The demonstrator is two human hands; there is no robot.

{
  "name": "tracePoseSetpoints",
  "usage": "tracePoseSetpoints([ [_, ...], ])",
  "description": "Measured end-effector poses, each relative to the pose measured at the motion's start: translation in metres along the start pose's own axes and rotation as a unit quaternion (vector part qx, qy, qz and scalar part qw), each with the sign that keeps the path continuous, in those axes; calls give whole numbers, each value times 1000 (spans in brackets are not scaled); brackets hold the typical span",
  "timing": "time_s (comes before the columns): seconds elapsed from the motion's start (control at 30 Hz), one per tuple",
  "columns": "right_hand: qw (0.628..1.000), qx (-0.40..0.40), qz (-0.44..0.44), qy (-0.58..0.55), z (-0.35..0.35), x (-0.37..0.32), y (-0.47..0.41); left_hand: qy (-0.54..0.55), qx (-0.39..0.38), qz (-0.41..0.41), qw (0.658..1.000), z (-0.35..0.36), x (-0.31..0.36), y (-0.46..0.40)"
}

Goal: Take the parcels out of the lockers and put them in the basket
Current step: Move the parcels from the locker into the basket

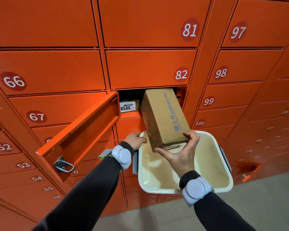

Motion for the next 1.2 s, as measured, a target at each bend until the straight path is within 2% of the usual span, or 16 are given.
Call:
tracePoseSetpoints([
  [0.17,998,-62,27,17,-1,15,8,-9,-10,29,999,4,0,1],
  [0.33,980,-109,154,-70,3,31,-2,2,-1,30,1000,0,-10,5],
  [0.4,951,-182,214,-132,13,36,-8,1,3,26,1000,-2,-15,7],
  [0.5,886,-277,304,-214,32,44,-13,-3,6,15,1000,-3,-21,8],
  [0.67,788,-333,405,-322,52,49,-8,7,-7,-1,1000,-2,-36,8],
  [0.83,767,-410,411,-275,66,50,6,16,13,0,1000,-11,-49,9],
  [0.97,727,-508,399,-233,67,51,19,-17,13,13,1000,-17,-52,7],
  [1.1,675,-514,461,-260,67,58,25,15,6,6,1000,-13,-57,9],
  [1.2,675,-500,505,-197,68,70,28,35,14,-15,999,-12,-56,11],
])
Point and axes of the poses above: each hand's wrist, its own y-axis away from the middle knuckle, its own z-axis out of the palm, x = y × z, the point moved 7 cm from there along -y, towards the middle knuckle, and after that the axes turned 12 degrees about z, right-handed, at the moved point
